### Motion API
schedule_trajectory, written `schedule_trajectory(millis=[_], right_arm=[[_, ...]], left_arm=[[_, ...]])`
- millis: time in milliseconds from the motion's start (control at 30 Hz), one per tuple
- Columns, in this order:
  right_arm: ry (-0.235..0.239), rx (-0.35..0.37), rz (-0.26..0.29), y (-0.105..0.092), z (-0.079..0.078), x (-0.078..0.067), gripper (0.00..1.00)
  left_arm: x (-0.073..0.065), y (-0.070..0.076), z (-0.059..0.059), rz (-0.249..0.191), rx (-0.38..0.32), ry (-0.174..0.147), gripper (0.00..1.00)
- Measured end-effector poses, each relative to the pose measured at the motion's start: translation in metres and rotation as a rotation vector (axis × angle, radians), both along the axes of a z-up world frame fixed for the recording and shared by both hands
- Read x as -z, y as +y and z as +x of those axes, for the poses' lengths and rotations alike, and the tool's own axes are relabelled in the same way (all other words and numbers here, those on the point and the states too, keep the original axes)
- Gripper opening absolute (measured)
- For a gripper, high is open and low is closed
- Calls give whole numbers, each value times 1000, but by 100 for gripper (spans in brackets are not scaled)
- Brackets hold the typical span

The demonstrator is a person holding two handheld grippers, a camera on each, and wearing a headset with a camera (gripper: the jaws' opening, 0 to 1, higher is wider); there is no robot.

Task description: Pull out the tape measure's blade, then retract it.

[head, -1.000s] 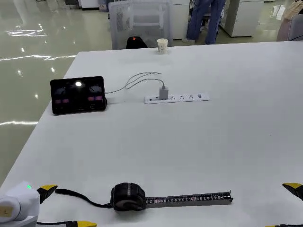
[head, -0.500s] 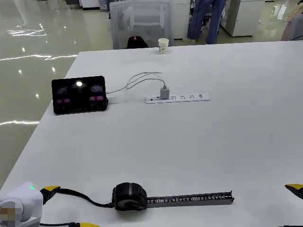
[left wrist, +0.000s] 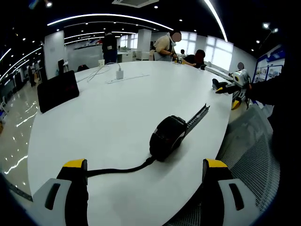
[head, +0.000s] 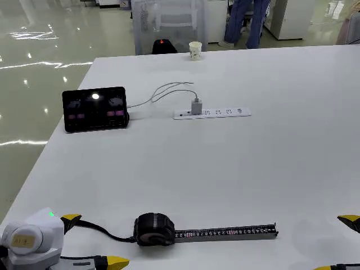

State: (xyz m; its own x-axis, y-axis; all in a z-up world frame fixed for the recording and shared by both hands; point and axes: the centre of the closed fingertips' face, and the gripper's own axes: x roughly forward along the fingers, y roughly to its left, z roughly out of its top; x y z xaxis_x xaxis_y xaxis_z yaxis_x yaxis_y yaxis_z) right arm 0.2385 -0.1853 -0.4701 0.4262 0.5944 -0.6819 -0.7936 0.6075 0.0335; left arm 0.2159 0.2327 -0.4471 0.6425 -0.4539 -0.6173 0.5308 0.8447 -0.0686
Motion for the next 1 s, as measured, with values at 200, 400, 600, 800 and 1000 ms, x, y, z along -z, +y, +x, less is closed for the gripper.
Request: schedule_trajectory(millis=[200,400,600,800,1000], right_arm=[[-8,-44,-25,4,1,1,99],[1,-67,-50,4,5,3,99],[-4,-89,-63,8,9,-2,99],[-26,-113,-75,11,17,-8,99],[-49,-146,-89,19,22,-14,99]], left_arm=[[-3,-8,13,-3,-31,-11,99],[-5,-28,21,-5,-47,-32,99],[-5,-45,25,-58,-81,-26,99],[-7,-56,33,-63,-129,-33,99],[-7,-67,39,-75,-150,-31,99]])
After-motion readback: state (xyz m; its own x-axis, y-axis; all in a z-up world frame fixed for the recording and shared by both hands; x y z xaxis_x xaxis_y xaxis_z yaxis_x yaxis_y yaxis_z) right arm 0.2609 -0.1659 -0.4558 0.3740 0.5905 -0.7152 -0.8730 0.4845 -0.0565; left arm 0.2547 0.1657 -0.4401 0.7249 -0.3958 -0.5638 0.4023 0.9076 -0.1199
